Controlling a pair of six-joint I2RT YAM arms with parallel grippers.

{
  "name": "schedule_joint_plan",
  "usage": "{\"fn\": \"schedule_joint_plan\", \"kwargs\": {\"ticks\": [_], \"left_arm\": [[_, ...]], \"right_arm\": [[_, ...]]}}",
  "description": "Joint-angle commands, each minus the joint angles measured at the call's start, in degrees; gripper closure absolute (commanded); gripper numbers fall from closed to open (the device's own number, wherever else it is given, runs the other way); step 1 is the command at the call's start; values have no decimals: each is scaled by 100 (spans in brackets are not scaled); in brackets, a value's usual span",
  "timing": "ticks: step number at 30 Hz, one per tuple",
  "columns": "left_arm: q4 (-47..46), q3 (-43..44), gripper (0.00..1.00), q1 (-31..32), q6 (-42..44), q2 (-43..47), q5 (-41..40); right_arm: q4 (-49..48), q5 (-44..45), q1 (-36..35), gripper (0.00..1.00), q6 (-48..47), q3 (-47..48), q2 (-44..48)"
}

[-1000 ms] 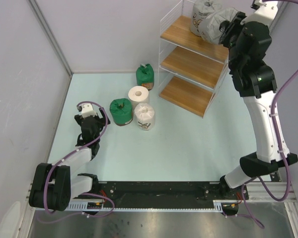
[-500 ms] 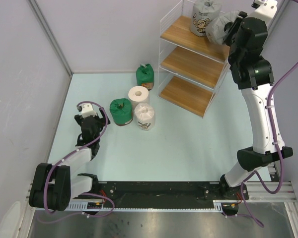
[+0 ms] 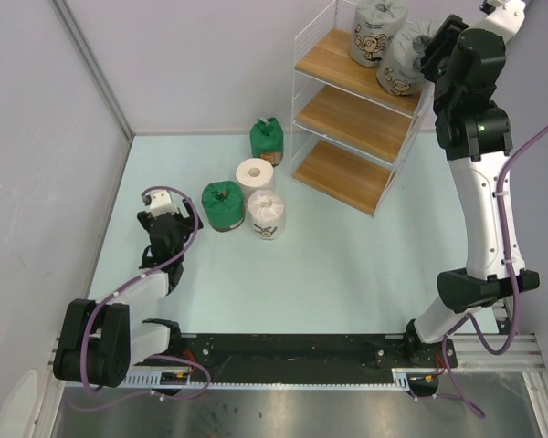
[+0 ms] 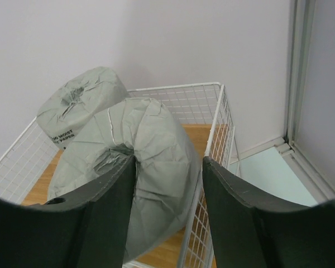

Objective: Place and organize the paper towels onto the shelf

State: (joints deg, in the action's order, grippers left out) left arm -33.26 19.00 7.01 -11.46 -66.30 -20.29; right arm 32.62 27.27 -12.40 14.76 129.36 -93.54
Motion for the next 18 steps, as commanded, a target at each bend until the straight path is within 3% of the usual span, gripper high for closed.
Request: {"fn": "schedule_joint_plan", "kwargs": {"ticks": [1, 9, 18], "left_arm": [[-67, 253, 0, 11, 83, -32, 87], [-58, 262, 0, 11, 83, -41, 87], [-58, 253, 0, 3, 83, -32, 78]], "right_arm": [[-203, -590, 282, 44, 465, 221, -59], [-677, -1267, 502, 39, 642, -51, -60], [-2609, -1549, 502, 37, 572, -1237, 512]]}}
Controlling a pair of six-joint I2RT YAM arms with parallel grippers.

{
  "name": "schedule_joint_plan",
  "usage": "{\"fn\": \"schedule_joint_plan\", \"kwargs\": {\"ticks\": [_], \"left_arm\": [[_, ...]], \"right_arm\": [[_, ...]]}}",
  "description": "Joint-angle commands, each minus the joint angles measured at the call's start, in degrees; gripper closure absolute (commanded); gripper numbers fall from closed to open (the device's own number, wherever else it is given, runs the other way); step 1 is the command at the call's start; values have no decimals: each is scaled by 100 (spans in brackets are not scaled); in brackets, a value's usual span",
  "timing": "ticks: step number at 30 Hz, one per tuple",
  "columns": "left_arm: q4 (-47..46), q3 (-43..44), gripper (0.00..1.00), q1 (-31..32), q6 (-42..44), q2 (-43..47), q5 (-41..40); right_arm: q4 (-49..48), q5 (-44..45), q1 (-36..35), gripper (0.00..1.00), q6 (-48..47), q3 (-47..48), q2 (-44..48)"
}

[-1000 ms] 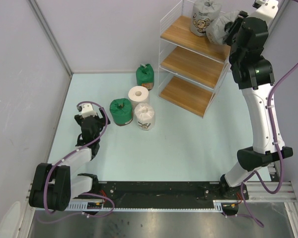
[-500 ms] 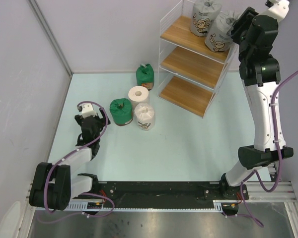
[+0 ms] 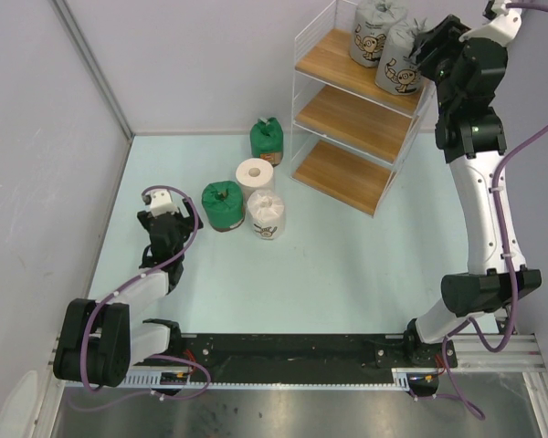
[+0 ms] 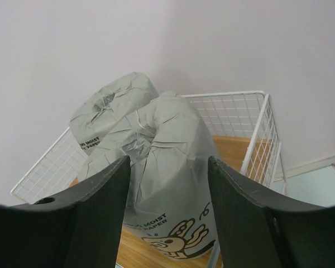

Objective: Place and organize the paper towels onto the shelf

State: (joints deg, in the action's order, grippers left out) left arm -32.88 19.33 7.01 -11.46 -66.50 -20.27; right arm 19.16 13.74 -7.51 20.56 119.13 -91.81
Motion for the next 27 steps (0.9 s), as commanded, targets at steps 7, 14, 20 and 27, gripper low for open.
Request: {"fn": "schedule_joint_plan", "kwargs": {"ticks": [7, 14, 20, 27], "left_arm": [[-95, 229, 0, 11, 83, -30, 85], [-87, 229, 0, 11, 83, -30, 94], [-95, 229, 0, 11, 92, -30, 94], [-95, 238, 0, 11, 92, -30, 94]], "right_arm": [[-924, -389, -14, 37, -61, 1381, -730], [-1543, -363, -329, 35, -402, 403, -146], [-2828, -22, -1602, 31, -1965, -1644, 1286], [-2646, 551, -3361, 28, -2478, -2955, 1807]]}}
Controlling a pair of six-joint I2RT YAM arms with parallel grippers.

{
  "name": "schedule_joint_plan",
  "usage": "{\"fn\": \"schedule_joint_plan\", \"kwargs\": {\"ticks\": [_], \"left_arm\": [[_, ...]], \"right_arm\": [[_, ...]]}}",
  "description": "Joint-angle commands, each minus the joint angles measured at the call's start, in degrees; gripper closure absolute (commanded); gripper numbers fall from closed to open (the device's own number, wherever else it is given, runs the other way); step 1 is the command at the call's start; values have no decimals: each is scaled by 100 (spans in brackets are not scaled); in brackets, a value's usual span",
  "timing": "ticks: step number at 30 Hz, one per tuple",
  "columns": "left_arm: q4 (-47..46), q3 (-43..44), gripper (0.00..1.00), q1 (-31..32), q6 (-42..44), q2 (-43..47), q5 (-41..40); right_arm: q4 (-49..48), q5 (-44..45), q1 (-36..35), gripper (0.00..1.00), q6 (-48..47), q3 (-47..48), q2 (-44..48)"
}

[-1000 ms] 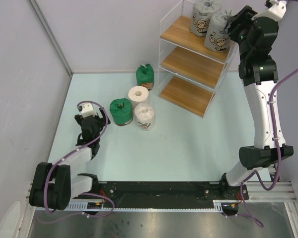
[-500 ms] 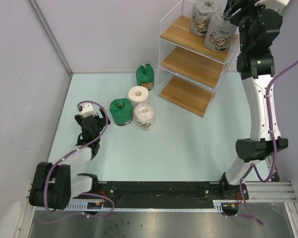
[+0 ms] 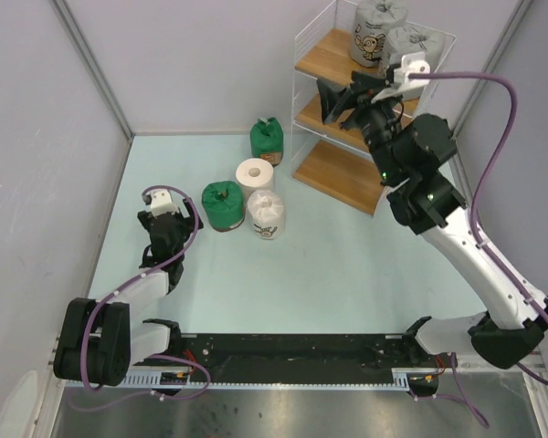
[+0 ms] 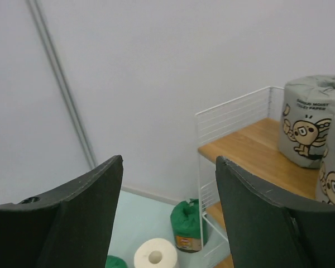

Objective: Place and organize the paper towels onto the shelf

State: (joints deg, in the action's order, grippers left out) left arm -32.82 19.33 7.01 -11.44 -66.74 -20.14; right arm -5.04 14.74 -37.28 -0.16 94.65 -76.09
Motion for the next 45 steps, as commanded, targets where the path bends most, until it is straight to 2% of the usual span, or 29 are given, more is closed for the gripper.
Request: {"fn": "schedule_joint_plan", "kwargs": {"ticks": [1, 4, 10, 14, 19, 31, 45], "left_arm": [[-102, 229, 0, 11, 90, -6, 81], [-102, 229, 0, 11, 90, -6, 81], [-102, 246, 0, 11, 90, -32, 89], [-111, 246, 0, 11, 90, -32, 89], [-111, 247, 0, 11, 90, -32, 89], [-111, 238, 0, 11, 90, -14, 89], [-102, 238, 0, 11, 90, -14, 89]], "right_arm": [[-130, 468, -464, 28, -414, -605, 192], [195, 705, -710, 26, -415, -973, -71], [1547, 442, -1000, 24, -142, -1037, -1141], [2006, 512, -1089, 23, 367, -1141, -1785], [2042, 302, -1097, 23, 1122, -1397, -2391], [1972, -24, -975, 24, 1712, -1432, -3139], [1603, 336, -939, 24, 1888, -1493, -2621]]}}
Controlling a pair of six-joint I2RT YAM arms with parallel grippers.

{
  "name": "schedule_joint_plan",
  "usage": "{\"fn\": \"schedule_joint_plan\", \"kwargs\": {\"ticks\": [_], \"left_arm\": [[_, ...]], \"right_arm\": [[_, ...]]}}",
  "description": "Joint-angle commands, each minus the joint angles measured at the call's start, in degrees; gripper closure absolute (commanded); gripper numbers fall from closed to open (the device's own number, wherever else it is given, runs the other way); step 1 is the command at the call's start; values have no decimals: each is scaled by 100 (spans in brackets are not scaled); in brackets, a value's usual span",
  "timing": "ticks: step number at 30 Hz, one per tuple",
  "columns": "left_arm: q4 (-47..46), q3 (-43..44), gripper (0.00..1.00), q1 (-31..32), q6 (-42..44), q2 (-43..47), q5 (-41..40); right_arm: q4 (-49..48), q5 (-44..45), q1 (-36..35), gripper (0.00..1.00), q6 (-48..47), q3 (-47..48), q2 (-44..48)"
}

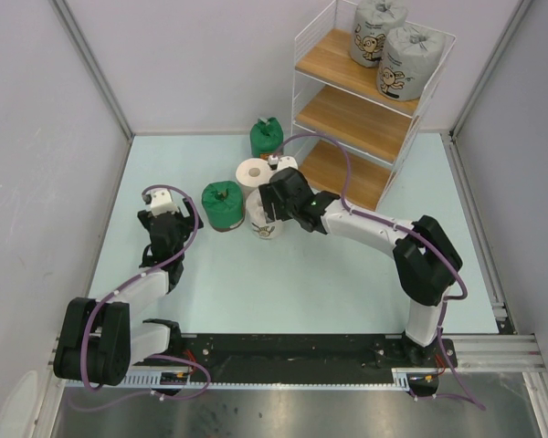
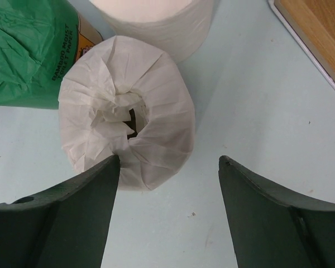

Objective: Place and organize the paper towels onto the shelf

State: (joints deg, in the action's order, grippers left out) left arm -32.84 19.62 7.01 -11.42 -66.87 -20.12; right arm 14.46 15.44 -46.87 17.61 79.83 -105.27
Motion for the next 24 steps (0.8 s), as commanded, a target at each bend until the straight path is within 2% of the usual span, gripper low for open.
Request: {"fn": "schedule_joint_plan", "kwargs": {"ticks": [1, 24], "left_arm": [[-100, 209, 0, 11, 87, -1, 87], [-91, 236, 0, 11, 87, -28, 96]], "right_arm": [[-373, 284, 20, 24, 120, -29, 288], [-1121, 355, 11, 25, 270, -152, 34]]}}
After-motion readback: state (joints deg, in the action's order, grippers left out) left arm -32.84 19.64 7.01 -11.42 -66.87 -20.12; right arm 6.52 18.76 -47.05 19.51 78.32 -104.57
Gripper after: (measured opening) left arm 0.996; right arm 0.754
